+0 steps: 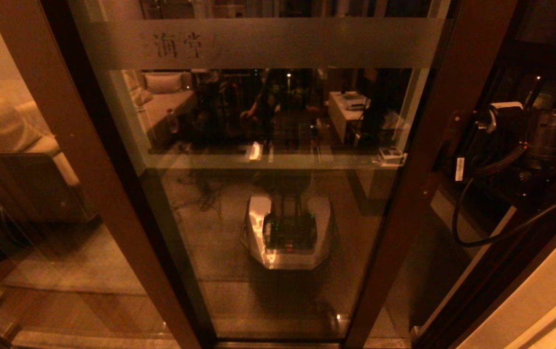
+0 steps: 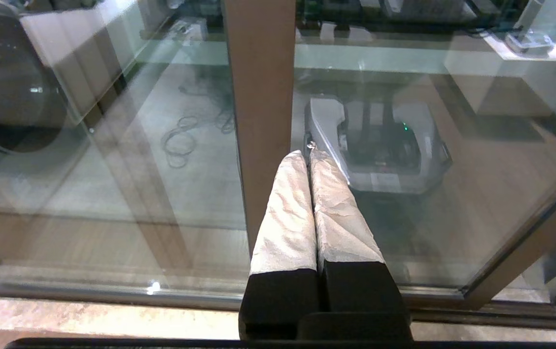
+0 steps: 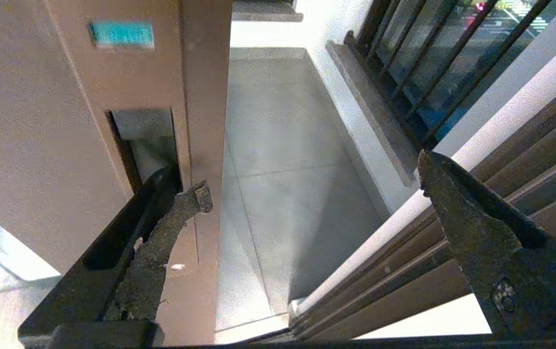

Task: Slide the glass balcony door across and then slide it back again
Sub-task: Close the slid door

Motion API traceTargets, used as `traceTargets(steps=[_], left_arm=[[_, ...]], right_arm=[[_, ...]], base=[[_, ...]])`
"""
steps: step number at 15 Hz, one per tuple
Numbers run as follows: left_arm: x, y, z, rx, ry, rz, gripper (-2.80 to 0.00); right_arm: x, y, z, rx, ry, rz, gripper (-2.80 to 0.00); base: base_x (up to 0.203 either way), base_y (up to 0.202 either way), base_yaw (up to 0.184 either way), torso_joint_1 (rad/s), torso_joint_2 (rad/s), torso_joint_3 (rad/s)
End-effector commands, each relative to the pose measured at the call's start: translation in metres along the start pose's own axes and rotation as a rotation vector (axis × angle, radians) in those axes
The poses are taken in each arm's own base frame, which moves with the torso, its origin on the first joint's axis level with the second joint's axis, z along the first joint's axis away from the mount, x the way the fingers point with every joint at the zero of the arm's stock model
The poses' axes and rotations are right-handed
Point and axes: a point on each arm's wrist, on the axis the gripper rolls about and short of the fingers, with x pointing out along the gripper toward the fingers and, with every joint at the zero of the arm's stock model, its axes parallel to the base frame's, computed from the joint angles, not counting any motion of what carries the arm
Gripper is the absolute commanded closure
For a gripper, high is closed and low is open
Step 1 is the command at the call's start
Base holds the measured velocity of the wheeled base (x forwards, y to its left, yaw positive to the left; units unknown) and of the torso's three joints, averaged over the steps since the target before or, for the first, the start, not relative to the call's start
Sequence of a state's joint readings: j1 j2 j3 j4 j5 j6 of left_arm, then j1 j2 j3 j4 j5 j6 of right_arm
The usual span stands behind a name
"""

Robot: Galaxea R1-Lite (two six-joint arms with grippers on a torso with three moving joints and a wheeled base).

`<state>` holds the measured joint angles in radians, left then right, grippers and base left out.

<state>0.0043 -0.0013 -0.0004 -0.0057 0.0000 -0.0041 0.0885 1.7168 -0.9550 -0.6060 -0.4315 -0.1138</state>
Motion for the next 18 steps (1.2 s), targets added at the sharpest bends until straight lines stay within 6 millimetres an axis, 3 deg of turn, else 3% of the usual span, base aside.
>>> traceTargets(steps=[1,18], left_arm=[[0.0001,0.0000,0.0001,-0.001,0.001,0.000,0.00],[0.0000,0.0000,0.0003,-0.001,0.000,0.000,0.00]], right_arm=[[-0.0002,-0.0005,0.0014,0.002,-0.007,-0.004,-2.80],[-0.0012,-0.0078,-0.0035,-0.010,0.011,-0.024,-2.80]], base=[[0.000,0.000,0.000,0.000,0.00,0.000],[0.000,0.000,0.000,0.000,0.00,0.000]])
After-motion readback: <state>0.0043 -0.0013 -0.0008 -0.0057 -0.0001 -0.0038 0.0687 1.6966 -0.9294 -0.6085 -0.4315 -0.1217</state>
